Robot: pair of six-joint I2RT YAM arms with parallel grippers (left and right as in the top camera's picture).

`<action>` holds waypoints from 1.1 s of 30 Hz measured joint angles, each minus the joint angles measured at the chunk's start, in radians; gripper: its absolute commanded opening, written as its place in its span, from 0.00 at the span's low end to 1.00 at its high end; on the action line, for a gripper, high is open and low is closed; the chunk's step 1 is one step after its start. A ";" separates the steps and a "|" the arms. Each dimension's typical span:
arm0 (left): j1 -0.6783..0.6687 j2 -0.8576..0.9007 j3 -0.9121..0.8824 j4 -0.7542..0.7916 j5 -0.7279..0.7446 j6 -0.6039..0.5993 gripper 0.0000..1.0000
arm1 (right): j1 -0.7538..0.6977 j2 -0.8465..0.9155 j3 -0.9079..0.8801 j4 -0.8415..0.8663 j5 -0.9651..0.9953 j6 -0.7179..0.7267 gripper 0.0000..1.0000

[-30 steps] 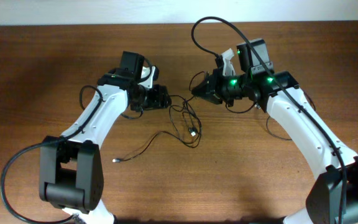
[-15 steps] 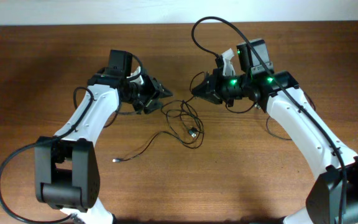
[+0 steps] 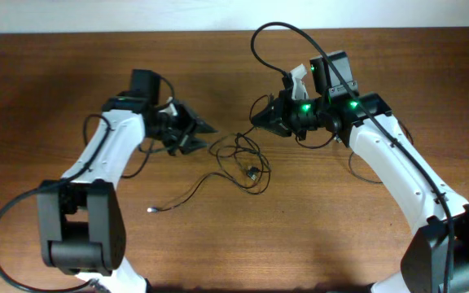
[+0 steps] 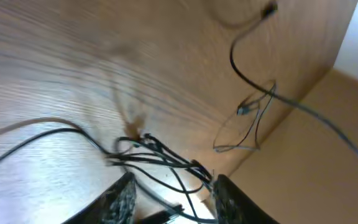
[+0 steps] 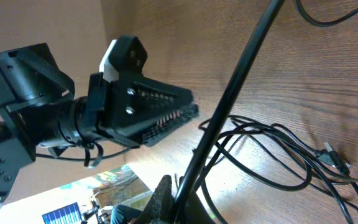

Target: Untangle cables

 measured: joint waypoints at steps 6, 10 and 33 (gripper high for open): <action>0.054 0.000 0.000 -0.132 -0.003 0.002 0.54 | 0.000 0.000 0.000 0.000 0.000 0.000 0.04; 0.003 0.000 0.000 -0.133 0.047 -0.024 0.57 | 0.000 0.000 0.000 0.000 0.000 0.000 0.04; 0.031 0.000 -0.002 -0.002 -0.390 0.239 0.00 | 0.000 0.000 0.005 -0.197 0.166 -0.072 0.04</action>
